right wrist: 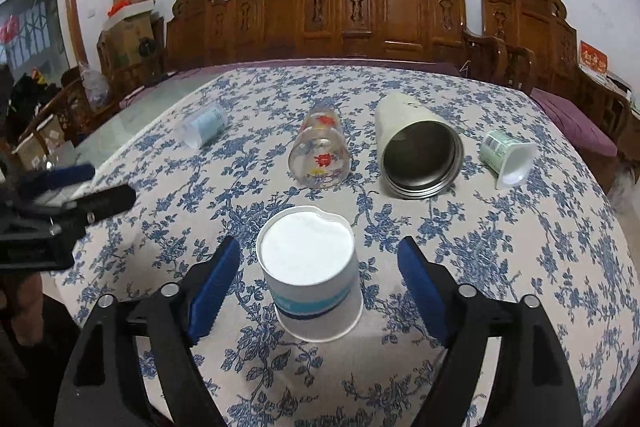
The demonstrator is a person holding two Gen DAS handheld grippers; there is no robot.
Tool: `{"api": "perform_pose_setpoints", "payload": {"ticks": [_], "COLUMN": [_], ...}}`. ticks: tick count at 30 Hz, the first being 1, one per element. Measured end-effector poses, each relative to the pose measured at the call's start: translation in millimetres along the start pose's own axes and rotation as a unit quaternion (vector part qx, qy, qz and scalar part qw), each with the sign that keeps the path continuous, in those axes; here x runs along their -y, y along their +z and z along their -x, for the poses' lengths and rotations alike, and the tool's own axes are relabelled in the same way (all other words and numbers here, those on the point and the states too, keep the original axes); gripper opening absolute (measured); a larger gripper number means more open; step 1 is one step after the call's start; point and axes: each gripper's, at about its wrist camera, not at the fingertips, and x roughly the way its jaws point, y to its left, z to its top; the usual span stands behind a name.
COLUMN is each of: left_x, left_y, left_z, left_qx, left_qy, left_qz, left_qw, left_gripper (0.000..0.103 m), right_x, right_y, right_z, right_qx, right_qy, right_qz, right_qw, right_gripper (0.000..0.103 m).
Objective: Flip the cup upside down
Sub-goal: 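Rotate the paper cup with the right gripper and set it down rim-first, then open the right gripper and withdraw both tools from the cup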
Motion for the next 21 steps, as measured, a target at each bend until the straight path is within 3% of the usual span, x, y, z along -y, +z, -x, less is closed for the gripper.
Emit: {"api": "perform_pose_setpoints", "payload": {"ticks": [4, 11, 21], "left_x": [1, 13, 31], "left_y": [-6, -16, -25], "left_z": [9, 39, 100], "left_qx": [-0.008, 0.003, 0.026], "left_qy": [0.005, 0.013, 0.017], "left_qz": [0.02, 0.011, 0.002], "left_qw": [0.9997, 0.9999, 0.9995], "left_gripper": [0.095, 0.095, 0.095], "right_x": [3, 9, 18], "right_y": [-3, -8, -12], "right_z": [16, 58, 122], "right_qx": [0.007, 0.028, 0.055], "right_qy": [0.001, -0.002, -0.025], "right_qz": [-0.015, -0.041, -0.059], "right_qw": [1.0, 0.999, 0.996], "right_gripper": [0.086, 0.1, 0.1]}}
